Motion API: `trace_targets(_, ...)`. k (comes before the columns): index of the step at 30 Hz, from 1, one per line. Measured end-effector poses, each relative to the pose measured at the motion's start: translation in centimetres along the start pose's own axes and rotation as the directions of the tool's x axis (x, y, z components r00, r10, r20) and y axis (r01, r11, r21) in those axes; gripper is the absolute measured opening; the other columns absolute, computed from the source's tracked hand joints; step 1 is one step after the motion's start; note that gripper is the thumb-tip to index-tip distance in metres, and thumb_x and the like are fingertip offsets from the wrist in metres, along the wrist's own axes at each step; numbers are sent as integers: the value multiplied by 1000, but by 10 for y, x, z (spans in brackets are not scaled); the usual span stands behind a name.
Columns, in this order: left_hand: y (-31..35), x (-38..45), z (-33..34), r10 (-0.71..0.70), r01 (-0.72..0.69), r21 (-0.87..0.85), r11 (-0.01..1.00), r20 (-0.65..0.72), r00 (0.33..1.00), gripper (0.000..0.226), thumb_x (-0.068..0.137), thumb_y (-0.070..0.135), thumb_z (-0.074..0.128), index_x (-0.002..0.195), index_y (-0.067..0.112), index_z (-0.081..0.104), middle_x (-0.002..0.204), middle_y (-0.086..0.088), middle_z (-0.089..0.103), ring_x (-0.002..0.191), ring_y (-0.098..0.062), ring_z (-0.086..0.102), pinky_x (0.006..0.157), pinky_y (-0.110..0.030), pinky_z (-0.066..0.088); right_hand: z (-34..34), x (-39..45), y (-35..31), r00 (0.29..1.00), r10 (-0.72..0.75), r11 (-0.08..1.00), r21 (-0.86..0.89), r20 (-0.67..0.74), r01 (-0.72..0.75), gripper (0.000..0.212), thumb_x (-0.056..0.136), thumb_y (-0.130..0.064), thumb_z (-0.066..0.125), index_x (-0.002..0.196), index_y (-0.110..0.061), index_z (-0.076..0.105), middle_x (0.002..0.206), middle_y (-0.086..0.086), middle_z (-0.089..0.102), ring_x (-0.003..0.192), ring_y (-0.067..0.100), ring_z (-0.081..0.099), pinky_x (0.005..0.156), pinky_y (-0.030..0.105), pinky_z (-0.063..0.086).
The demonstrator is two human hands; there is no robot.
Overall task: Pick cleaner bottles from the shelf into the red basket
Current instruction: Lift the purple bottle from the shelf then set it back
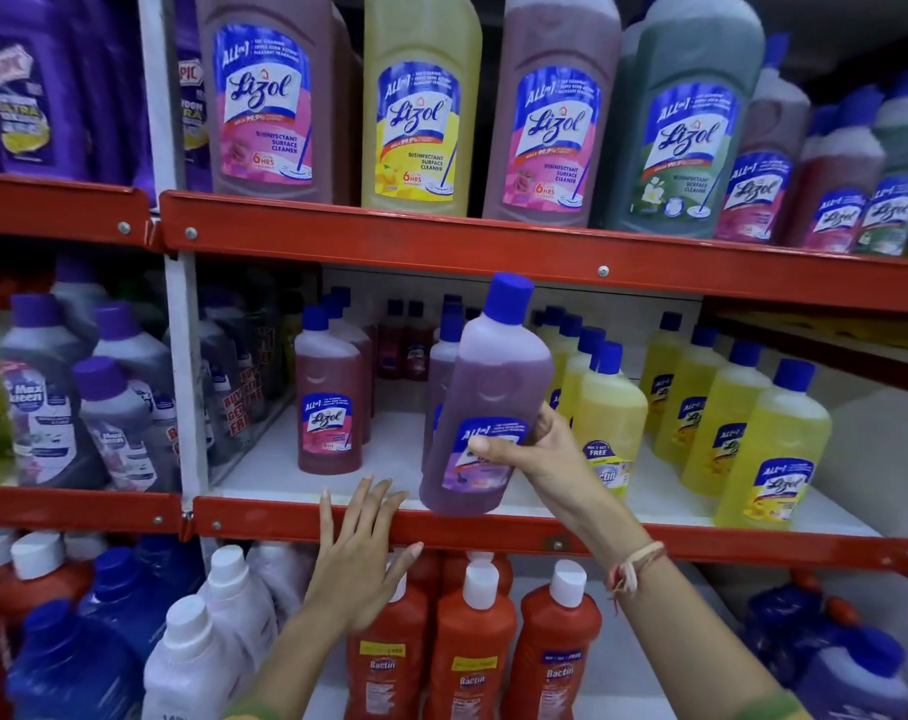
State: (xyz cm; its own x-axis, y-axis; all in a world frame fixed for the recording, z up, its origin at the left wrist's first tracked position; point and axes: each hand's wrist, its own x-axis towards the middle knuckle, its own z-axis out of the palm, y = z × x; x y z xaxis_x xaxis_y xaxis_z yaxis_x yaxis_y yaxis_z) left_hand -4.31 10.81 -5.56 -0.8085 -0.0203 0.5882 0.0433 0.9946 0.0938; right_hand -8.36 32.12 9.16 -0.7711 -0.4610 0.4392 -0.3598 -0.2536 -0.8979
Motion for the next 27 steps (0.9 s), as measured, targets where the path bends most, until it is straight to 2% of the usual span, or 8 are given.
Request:
trace_targets(4, 0, 1, 4, 2, -2, -15, 1000, -2, 1000, 63, 92, 62, 29, 145, 29, 20, 159, 1, 16, 145, -14, -10, 111, -50, -17, -2, 19, 16, 996, 60, 998, -29, -68, -62, 58, 54, -9, 90, 105, -19, 65, 93, 1, 77, 88, 19, 72, 72, 29, 58)
trace_targets(7, -1, 5, 7, 1, -1, 14, 1000, 6, 1000, 71, 91, 63, 28, 149, 26, 10, 160, -1, 5, 145, -19, -15, 110, -52, -16, 1, 28, 29, 985, 132, 991, 4, -113, -133, 58, 57, -9, 87, 109, -19, 63, 97, 3, 75, 85, 18, 73, 68, 29, 59)
trace_targets(10, -2, 6, 8, -10, 8, 62, 998, 29, 1000, 75, 90, 63, 30, 150, 22, 8, 160, -4, 9, 146, -24, -8, 110, -54, -13, 4, 35, 41, 977, 170, 985, 16, -127, -169, 56, 63, -2, 84, 113, -14, 61, 99, 7, 73, 82, 16, 73, 65, 26, 59)
trace_targets(14, -2, 5, 9, -14, 10, 89, 996, 43, 999, 78, 89, 63, 32, 150, 20, 8, 160, -6, 11, 146, -27, -3, 109, -57, -9, 7, 36, 49, 974, 197, 980, -11, -113, -199, 45, 68, 0, 81, 103, -21, 62, 94, 2, 74, 75, 11, 74, 61, 22, 58)
trace_targets(18, -1, 5, 10, -15, 13, 85, 996, 31, 999, 79, 88, 62, 32, 150, 20, 7, 160, -7, 10, 146, -28, -1, 110, -57, -10, 6, 35, 57, 965, 227, 973, -21, -129, -232, 48, 67, -3, 82, 106, -23, 61, 100, 5, 73, 80, 14, 74, 63, 23, 59)
trace_targets(22, -2, 6, 11, -12, 10, 79, 997, 20, 1000, 80, 87, 62, 31, 150, 21, 3, 160, -2, 0, 146, -27, -7, 109, -58, -10, 4, 35, 61, 960, 241, 968, -40, -145, -249, 49, 68, -7, 83, 109, -21, 60, 102, 6, 73, 84, 17, 73, 67, 26, 60)
trace_targets(27, -3, 5, 11, -4, 2, 83, 997, 28, 1000, 81, 87, 62, 36, 150, 21, 4, 160, -6, 5, 146, -27, -7, 110, -58, -8, 1, 34, 64, 963, 231, 964, -105, -137, -246, 48, 68, -13, 83, 107, -24, 58, 105, 6, 72, 88, 18, 72, 69, 26, 60)
